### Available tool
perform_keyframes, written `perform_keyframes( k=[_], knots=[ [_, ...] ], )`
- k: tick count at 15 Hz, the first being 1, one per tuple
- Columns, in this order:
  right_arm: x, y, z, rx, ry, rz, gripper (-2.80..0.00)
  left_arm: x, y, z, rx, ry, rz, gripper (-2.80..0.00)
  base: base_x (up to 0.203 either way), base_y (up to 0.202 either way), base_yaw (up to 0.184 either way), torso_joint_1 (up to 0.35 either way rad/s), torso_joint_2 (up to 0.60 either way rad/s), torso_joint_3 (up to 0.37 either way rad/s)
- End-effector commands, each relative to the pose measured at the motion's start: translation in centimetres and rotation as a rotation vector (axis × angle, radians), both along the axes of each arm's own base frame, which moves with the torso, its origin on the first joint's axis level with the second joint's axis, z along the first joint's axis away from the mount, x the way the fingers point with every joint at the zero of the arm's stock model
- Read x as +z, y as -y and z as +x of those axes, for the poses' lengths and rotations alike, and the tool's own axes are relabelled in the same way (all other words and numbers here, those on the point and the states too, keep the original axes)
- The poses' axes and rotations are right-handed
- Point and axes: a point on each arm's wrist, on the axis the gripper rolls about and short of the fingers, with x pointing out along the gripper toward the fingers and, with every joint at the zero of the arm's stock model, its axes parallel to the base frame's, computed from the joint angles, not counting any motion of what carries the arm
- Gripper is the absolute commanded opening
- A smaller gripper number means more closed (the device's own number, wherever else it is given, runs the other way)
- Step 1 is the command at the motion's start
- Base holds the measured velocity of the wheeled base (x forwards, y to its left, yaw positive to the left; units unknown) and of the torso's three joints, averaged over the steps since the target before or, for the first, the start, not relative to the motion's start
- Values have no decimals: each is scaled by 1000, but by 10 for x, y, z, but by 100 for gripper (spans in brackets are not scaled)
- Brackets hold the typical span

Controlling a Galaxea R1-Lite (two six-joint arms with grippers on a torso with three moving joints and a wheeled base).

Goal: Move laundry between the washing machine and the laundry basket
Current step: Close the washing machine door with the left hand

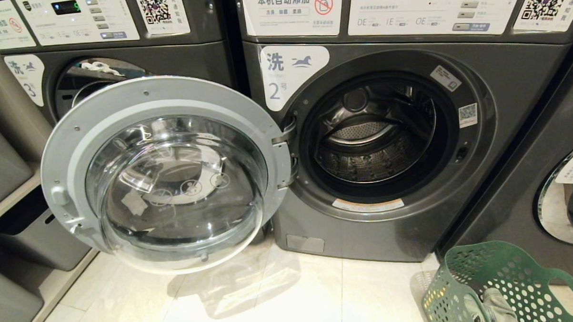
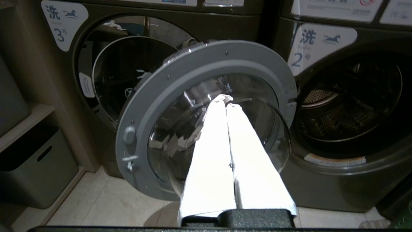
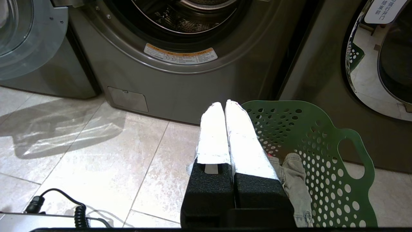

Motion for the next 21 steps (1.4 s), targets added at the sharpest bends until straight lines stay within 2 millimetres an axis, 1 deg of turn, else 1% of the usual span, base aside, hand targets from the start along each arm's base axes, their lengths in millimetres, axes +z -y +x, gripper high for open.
perform_keyframes(
  k=[1,3,4,5,6,7,8,10,13,15,17,21],
  knots=[
    [0,0,0,1,-1,-2,-280,49,0,108,22,-175,-19,-280,0,0,0,0,0,0],
    [0,0,0,1,-2,3,-280,78,-5,173,90,-190,-41,-280,0,0,0,0,0,0],
    [0,0,0,-1,-1,4,-280,88,-13,205,137,-191,-52,-280,0,0,0,0,0,0],
    [0,0,0,1,-1,2,-280,91,-24,230,179,-197,-61,-280,0,0,0,0,0,0],
    [0,0,0,1,-2,4,-280,94,-38,246,215,-196,-68,-280,0,0,0,0,0,0],
    [0,0,0,0,-1,14,-280,94,-52,254,237,-201,-69,-280,0,0,0,0,0,0],
    [0,0,0,-1,-1,18,-280,90,-58,258,229,-235,-58,-280,0,0,0,0,0,0],
    [0,0,0,-3,-1,18,-280,83,-59,258,227,-305,-60,-280,0,0,0,0,0,0],
    [0,0,0,-1,-1,18,-280,81,-60,264,227,-312,-55,-280,0,0,0,0,0,0],
    [0,0,0,-1,-3,18,-280,80,-61,265,235,-319,-6,-280,0,0,0,0,0,0],
    [0,0,0,-3,-1,18,-280,73,-64,266,252,-346,27,-280,0,0,0,0,0,0],
    [0,0,0,-3,-1,18,-280,68,-67,278,250,-299,89,-280,0,0,0,0,0,0]
  ],
)
